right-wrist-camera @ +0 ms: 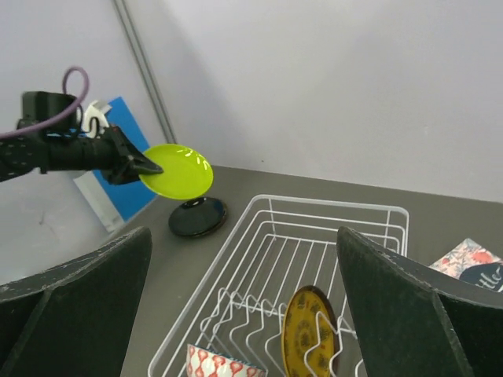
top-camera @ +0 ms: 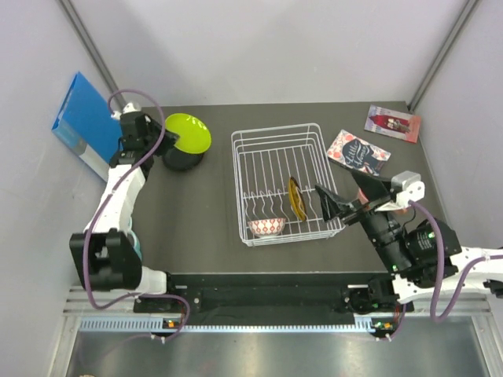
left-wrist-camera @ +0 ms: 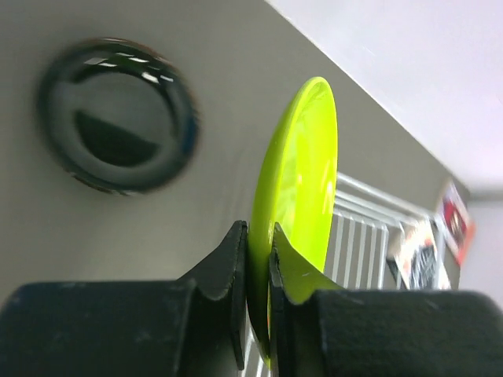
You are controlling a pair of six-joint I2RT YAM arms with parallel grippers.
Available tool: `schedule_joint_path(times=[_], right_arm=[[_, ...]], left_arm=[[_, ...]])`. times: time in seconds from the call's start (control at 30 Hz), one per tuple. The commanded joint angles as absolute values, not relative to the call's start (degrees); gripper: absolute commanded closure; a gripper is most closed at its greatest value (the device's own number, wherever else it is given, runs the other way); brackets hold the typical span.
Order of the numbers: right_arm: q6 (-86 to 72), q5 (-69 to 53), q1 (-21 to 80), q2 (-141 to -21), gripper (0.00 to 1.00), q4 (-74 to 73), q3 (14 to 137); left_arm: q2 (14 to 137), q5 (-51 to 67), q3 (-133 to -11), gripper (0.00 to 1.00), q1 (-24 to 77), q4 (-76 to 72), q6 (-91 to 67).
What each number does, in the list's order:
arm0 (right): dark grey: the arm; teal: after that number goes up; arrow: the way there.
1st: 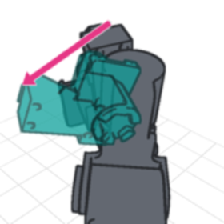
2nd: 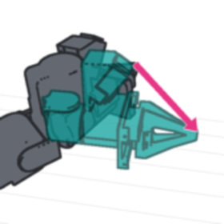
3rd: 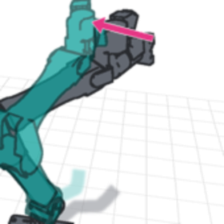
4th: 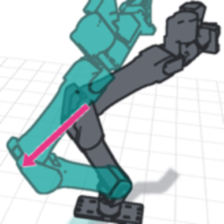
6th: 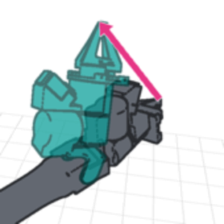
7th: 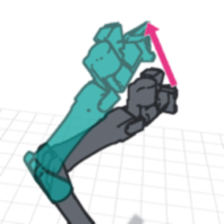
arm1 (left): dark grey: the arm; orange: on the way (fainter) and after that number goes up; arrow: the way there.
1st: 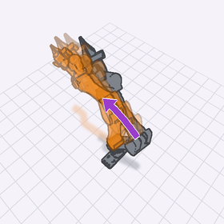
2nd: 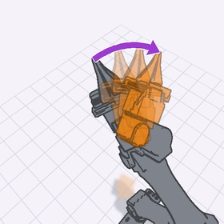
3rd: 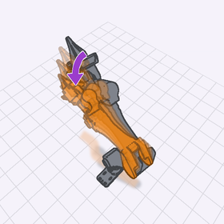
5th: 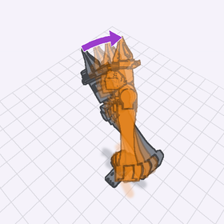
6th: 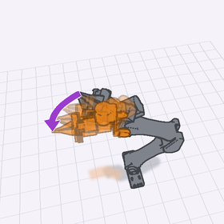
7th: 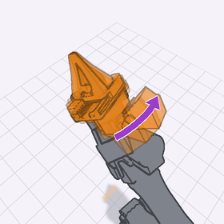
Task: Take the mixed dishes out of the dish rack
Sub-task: Place the plate at the center of the board.
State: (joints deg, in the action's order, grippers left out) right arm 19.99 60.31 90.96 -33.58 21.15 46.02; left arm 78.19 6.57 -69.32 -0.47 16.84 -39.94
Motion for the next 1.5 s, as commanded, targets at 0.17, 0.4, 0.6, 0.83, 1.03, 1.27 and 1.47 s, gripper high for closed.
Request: schedule_joint_path(times=[0.17, 0.4, 0.6, 0.83, 1.03, 1.27, 1.47], right_arm=[[9.23, 59.24, 91.23, -34.19, 0.0, 8.7, 45.35], [11.69, 59.24, 90.7, -36.73, 0.0, 9.76, 44.12], [11.25, 59.15, 89.48, -38.49, 0.0, 9.84, 43.33], [9.67, 58.01, 88.51, -40.34, 0.0, 9.84, 42.98], [9.67, 58.01, 88.24, -41.57, 0.0, 9.76, 43.24], [9.32, 57.74, 87.8, -41.84, 0.0, 9.32, 43.24], [9.05, 57.39, 87.63, -42.71, 0.0, 9.23, 43.07]], left_arm=[[96.05, 15.1, -72.42, 1.0, -6.94, -1.47, -44.92], [104.5, 17.06, -75.06, 1.0, -8.08, -4.05, -42.72], [105.65, 16.87, -71.03, 1.0, -10.8, -7.73, -43.68], [108.45, 18.98, -70.66, 1.0, -12.92, -8.8, -45.09], [112.06, 20.39, -72.5, 1.0, -12.83, -4.76, -45.88], [114.79, 20.21, -75.76, 0.68, -12.92, 4.3, -45.88], [111.46, 20.21, -74.18, 0.39, -12.83, 5.27, -46.84]])
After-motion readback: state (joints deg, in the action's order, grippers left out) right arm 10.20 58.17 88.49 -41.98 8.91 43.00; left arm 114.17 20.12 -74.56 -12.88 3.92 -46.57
